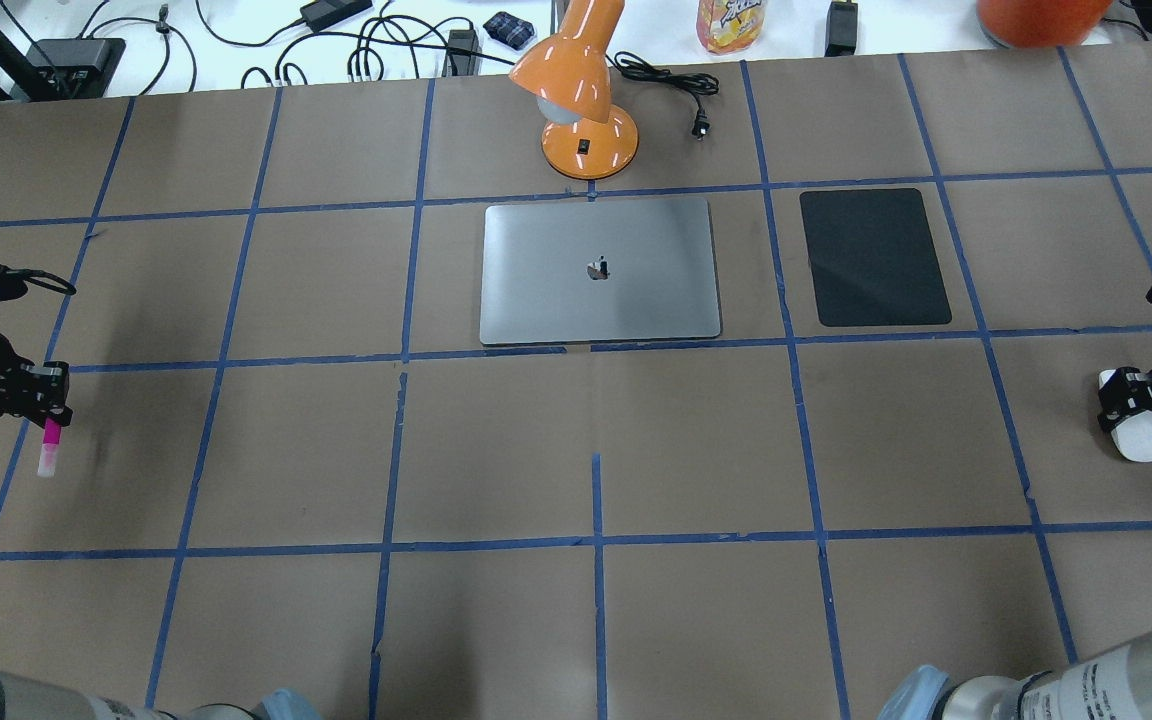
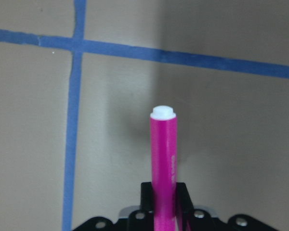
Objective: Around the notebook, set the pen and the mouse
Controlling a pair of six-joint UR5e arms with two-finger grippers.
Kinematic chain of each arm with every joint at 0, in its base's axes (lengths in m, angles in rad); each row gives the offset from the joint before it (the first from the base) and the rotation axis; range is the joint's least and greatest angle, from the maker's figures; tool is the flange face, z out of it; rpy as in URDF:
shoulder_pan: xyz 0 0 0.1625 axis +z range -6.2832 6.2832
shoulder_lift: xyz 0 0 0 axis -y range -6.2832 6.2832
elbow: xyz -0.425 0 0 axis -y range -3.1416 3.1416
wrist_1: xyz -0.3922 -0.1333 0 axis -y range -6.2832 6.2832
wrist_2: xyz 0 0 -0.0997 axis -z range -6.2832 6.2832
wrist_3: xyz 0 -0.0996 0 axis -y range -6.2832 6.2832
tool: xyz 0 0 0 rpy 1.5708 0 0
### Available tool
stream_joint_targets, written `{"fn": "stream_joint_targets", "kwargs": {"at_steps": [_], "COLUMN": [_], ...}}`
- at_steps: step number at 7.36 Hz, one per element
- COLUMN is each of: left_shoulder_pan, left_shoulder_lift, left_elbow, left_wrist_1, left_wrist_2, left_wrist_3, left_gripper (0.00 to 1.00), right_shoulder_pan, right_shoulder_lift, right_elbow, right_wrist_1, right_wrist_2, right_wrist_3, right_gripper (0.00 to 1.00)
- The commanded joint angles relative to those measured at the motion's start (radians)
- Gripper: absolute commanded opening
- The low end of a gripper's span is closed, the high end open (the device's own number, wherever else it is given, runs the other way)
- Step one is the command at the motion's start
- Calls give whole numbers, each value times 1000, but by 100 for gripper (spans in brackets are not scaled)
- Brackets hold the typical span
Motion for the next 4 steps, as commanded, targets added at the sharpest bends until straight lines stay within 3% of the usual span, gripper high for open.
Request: {"fn": "stream_joint_targets", "kwargs": {"at_steps": [1,4], "left_shoulder_pan": [-200,-585], "left_shoulder_lift": [109,96], "left_elbow": [-2,-21], "left_wrist_1": [-115,-108], "left_wrist_2": [-25,-31], "left_wrist_3": [-376,-1118], "left_gripper": [0,0], "right_shoulder_pan": [44,280], "right_shoulder_lift": [-34,-96], "right_elbow": [-31,-71], "right_wrist_1": [15,69], "right_wrist_2": [9,9], "right_wrist_3": [8,92], "right_gripper": [58,58]}}
